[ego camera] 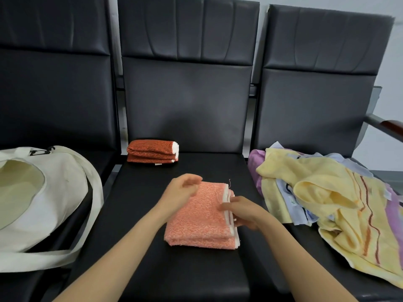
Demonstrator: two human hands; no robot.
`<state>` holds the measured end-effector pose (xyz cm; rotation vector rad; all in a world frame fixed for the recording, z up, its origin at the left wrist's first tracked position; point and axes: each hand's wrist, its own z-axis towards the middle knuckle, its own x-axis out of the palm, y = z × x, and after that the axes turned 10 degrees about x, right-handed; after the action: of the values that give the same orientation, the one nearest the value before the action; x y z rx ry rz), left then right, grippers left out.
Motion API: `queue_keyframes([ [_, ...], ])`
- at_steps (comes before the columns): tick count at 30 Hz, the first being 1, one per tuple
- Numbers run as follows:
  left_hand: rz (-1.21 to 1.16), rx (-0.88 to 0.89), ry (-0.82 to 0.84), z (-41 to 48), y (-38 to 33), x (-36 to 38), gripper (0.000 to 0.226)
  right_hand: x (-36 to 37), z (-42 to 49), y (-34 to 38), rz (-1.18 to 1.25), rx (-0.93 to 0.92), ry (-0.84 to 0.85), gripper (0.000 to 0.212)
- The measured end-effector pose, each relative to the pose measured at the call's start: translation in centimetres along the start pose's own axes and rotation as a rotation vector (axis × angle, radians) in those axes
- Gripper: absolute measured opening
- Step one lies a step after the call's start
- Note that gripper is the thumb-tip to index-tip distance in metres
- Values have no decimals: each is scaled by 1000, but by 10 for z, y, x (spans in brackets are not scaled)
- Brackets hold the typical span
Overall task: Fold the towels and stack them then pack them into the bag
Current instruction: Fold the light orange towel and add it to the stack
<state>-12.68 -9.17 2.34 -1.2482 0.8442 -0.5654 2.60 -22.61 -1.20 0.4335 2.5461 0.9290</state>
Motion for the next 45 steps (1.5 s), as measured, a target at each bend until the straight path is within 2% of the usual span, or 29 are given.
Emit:
queue_keyframes([
  [2, 170, 18, -37, 3, 9, -8, 23, 0, -2, 1, 28, 22, -2, 45],
  [4, 344, 53, 1, 3, 19, -11, 28, -1, -3, 1, 36, 23, -10, 43],
  [7, 632, 146, 189, -3, 34, -1, 45, 1, -3, -2, -2, 14, -45, 44],
  [9, 771, 141, 324, -10, 45, 9, 54, 3, -4, -2, -61, -8, -92, 37],
  [11, 903, 110, 404, -15, 56, 20, 59, 7, -8, -1, -234, -42, -234, 34],
  [13, 1003, 104, 404, -17, 63, 29, 59, 14, -12, 0, -492, -107, -458, 41],
  [15, 1071, 107, 377, -18, 66, 33, 59, 22, -13, -3, -690, -276, -672, 48],
  [17, 1114, 117, 362, -19, 68, 35, 59, 33, -11, -6, -759, -451, -756, 54],
  [19, 1118, 115, 357, -20, 68, 35, 58, 44, -7, -11, -813, -470, -703, 54],
  [20, 1106, 108, 357, -20, 68, 35, 57, 49, -4, -14, -842, -430, -656, 62],
  [22, 1075, 88, 367, -21, 69, 32, 58, 55, 3, -25, -912, -368, -581, 102],
  [23, 1055, 75, 373, -22, 70, 30, 58, 56, 6, -30, -929, -347, -568, 115],
  [24, 1030, 61, 378, -22, 71, 27, 57, 56, 9, -34, -925, -339, -564, 118],
  [27, 961, 16, 386, -23, 73, 18, 56, 55, 9, -38, -836, -364, -529, 99],
  [30, 870, -17, 354, -21, 73, 13, 57, 54, 3, -35, -789, -367, -475, 94],
  [33, 709, -139, 154, -17, 70, 12, 74, 53, -3, -28, -778, -328, -475, 91],
  [35, 762, -245, 58, -12, 65, 7, 84, 50, -7, -20, -759, -283, -584, 87],
  [37, 842, -307, 84, -8, 61, 2, 81, 42, -10, -10, -739, -156, -668, 101],
  [39, 850, -332, 127, -5, 59, 0, 78, 31, -12, -4, -700, -4, -634, 111],
  [42, 800, -340, 143, -4, 56, 2, 75, 23, -10, -3, -582, 47, -515, 107],
  [45, 722, -302, 142, -5, 52, 6, 64, 22, -8, -2, -513, 44, -468, 96],
])
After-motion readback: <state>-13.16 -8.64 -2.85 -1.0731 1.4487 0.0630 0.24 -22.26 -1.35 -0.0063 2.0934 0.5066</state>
